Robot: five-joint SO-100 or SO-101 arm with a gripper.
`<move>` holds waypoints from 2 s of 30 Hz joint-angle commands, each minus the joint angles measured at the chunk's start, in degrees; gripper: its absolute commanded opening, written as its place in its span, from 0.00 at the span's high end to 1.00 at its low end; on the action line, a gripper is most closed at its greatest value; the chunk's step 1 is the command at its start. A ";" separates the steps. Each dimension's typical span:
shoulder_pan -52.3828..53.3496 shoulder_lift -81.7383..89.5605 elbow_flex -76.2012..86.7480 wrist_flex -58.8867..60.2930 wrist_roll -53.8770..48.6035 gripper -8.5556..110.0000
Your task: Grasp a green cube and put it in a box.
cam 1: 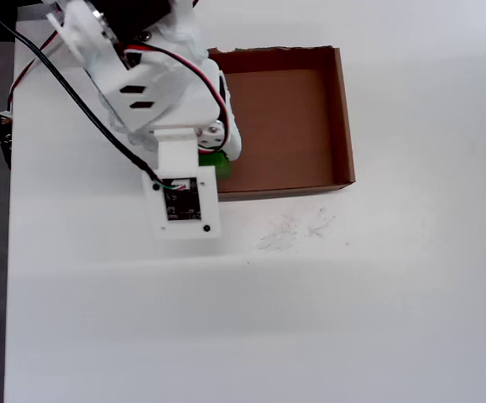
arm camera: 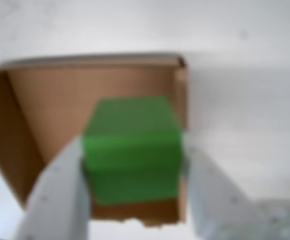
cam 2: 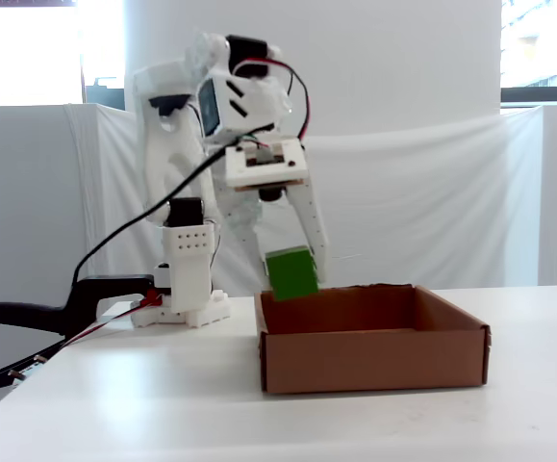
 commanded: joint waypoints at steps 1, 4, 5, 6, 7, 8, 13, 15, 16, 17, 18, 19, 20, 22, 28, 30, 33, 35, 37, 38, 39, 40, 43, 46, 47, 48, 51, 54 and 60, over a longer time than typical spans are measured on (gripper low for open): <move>-4.31 -0.88 -0.79 -4.39 3.25 0.80; -7.38 -2.90 2.37 -7.38 4.66 0.80; -8.26 -3.52 3.52 -8.09 5.19 0.80; -9.14 -3.96 4.75 -8.96 5.62 0.80; -9.84 -4.31 6.06 -9.58 5.89 0.80; -10.28 -4.48 7.47 -10.11 5.98 0.80; -12.13 -5.10 12.92 -11.87 6.59 0.80; -12.48 -5.10 13.89 -10.46 6.59 0.80; -12.66 -5.10 14.15 -9.58 6.59 0.80; -12.74 -5.10 14.41 -8.61 6.68 0.80; -12.74 -5.10 14.59 -7.91 6.68 0.79; -12.83 -5.10 14.68 -7.38 6.68 0.79; -12.83 -5.10 14.77 -6.94 6.68 0.79; -12.74 -5.01 14.85 -6.42 7.03 0.78; -12.30 -4.48 16.35 -6.68 7.21 0.76; -12.22 -4.04 16.52 -6.42 7.21 0.76; -12.13 -3.16 16.52 -5.27 7.21 0.75; -11.78 -1.76 16.44 -3.87 7.21 0.75; -10.55 0.09 15.73 -1.41 7.12 0.74; -9.32 1.41 15.29 0.44 6.77 0.73; -7.73 3.25 15.29 2.11 6.68 0.73; -6.06 5.36 15.56 3.08 6.50 0.73; -2.20 11.60 17.49 3.69 4.83 0.73; 1.14 16.88 18.37 6.24 1.41 0.73; 2.11 18.54 18.63 6.86 0.18 0.73; 3.34 20.04 18.81 7.38 -1.41 0.73; 7.29 24.26 20.04 7.82 -6.33 0.74; 11.60 28.30 21.88 7.38 -11.34 0.74; 18.54 37.79 28.04 7.38 -20.39 0.75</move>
